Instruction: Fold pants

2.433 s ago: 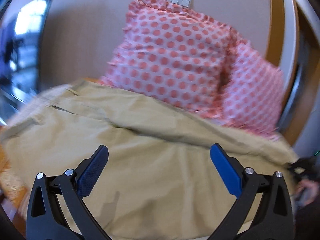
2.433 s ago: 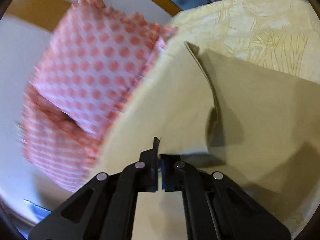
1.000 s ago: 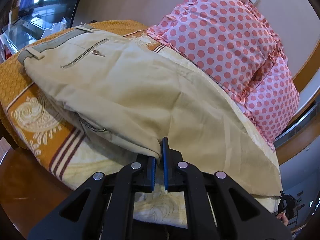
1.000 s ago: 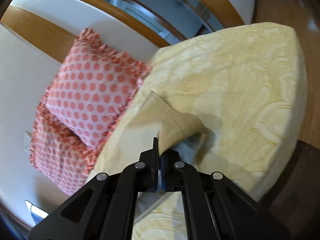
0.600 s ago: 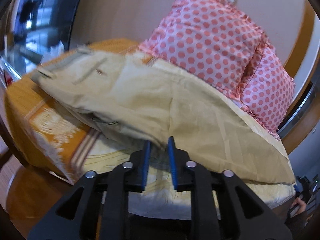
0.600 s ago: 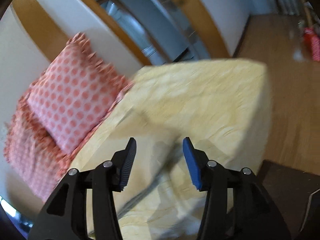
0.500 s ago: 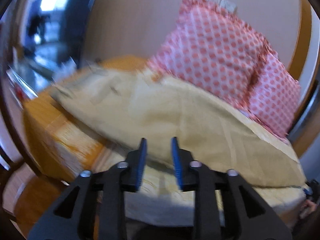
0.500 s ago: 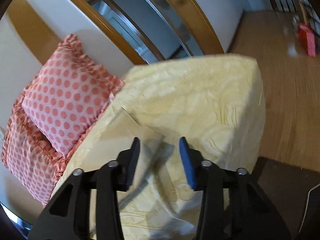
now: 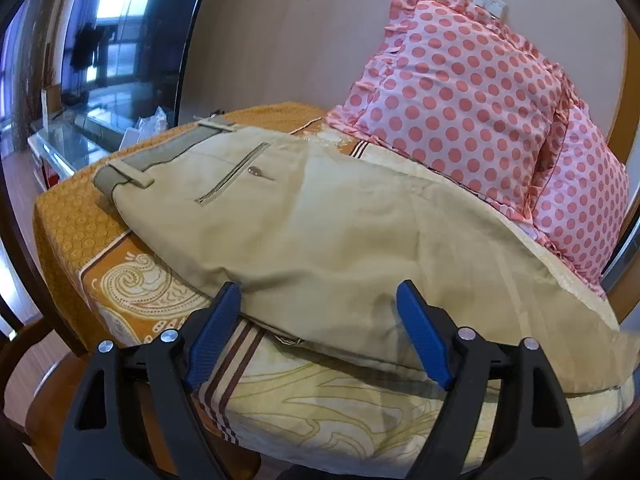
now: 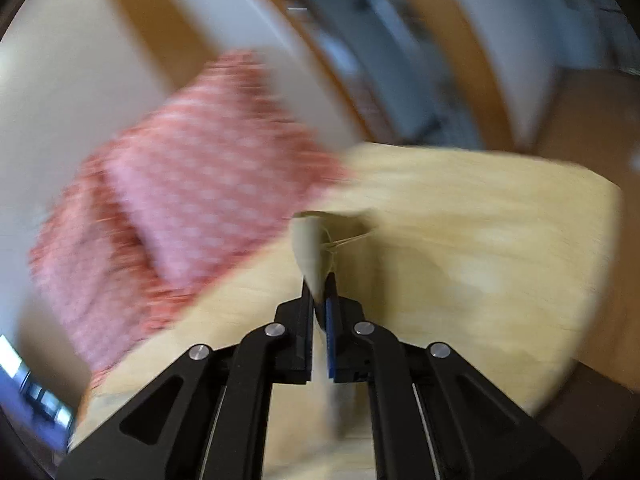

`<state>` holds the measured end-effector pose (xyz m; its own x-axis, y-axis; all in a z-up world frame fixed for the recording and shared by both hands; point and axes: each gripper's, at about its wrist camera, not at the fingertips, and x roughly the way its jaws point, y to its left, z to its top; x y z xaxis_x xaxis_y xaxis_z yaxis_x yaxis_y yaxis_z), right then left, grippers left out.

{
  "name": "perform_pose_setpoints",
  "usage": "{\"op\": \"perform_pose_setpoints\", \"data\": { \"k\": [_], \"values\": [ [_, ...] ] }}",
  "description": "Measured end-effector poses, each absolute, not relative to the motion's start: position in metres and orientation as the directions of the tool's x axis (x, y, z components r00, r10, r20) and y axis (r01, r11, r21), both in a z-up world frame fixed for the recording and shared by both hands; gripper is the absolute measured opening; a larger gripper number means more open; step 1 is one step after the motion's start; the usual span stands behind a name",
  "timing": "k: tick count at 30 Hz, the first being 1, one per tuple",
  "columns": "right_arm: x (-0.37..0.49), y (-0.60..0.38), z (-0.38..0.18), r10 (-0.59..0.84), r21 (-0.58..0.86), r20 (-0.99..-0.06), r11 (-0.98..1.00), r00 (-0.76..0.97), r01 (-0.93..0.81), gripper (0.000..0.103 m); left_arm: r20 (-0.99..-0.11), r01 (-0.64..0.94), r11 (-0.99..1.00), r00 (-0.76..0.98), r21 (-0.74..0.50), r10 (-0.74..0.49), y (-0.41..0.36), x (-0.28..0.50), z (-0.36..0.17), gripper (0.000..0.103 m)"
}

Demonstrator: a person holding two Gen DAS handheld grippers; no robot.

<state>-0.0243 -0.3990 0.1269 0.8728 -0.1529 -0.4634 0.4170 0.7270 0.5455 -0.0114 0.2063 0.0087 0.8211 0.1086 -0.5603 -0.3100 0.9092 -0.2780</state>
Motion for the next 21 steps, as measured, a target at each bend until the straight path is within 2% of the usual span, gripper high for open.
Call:
{"op": "perform_pose_setpoints", "data": {
  "k": [2,5,8,9,11,13,16,19,21],
  "values": [
    [0.002,-0.358,0.150,-0.025,0.560,-0.397,0.785,0.918,0.264,0.005,-0.562,-0.310,0.913,0.819,-0.266,0.114,0.203,-0.010,0.008,0.087],
    [0.056,-0.252,0.171,0.314,0.569,-0.325,0.818,0.892,-0.080,0.005,-0.558,-0.318,0.907,0.821,-0.276,0.118,0.205,-0.012,0.008,0.087],
    [0.089,-0.164,0.155,0.542,0.581,-0.359,0.767,0.760,-0.273,0.005,-0.545,-0.331,0.877,0.833,-0.349,0.097,0.213,-0.021,0.013,0.087],
    [0.099,-0.125,0.138,0.600,0.572,-0.413,0.756,0.685,-0.318,0.005,-0.540,-0.335,0.865,0.837,-0.373,0.091,0.217,-0.024,0.014,0.087],
    [0.107,-0.076,0.111,0.641,0.537,-0.517,0.759,0.567,-0.368,0.006,-0.549,-0.366,0.832,0.831,-0.417,0.091,0.231,-0.033,0.015,0.087],
    [0.106,-0.035,0.085,0.680,0.536,-0.614,0.732,0.401,-0.421,0.019,-0.556,-0.393,0.802,0.826,-0.449,0.093,0.245,-0.040,0.013,0.087],
    [0.089,-0.027,0.089,0.683,0.494,-0.600,0.726,0.417,-0.479,0.045,-0.555,-0.425,0.762,0.826,-0.489,0.104,0.264,-0.050,0.011,0.087],
    [0.083,-0.043,0.105,0.646,0.458,-0.547,0.763,0.532,-0.456,0.059,-0.543,-0.440,0.729,0.832,-0.525,0.112,0.278,-0.052,0.010,0.087],
    [0.093,-0.050,0.098,0.607,0.443,-0.591,0.794,0.531,-0.415,0.059,-0.538,-0.443,0.714,0.836,-0.542,0.111,0.285,-0.049,0.010,0.087]
  ]
}}
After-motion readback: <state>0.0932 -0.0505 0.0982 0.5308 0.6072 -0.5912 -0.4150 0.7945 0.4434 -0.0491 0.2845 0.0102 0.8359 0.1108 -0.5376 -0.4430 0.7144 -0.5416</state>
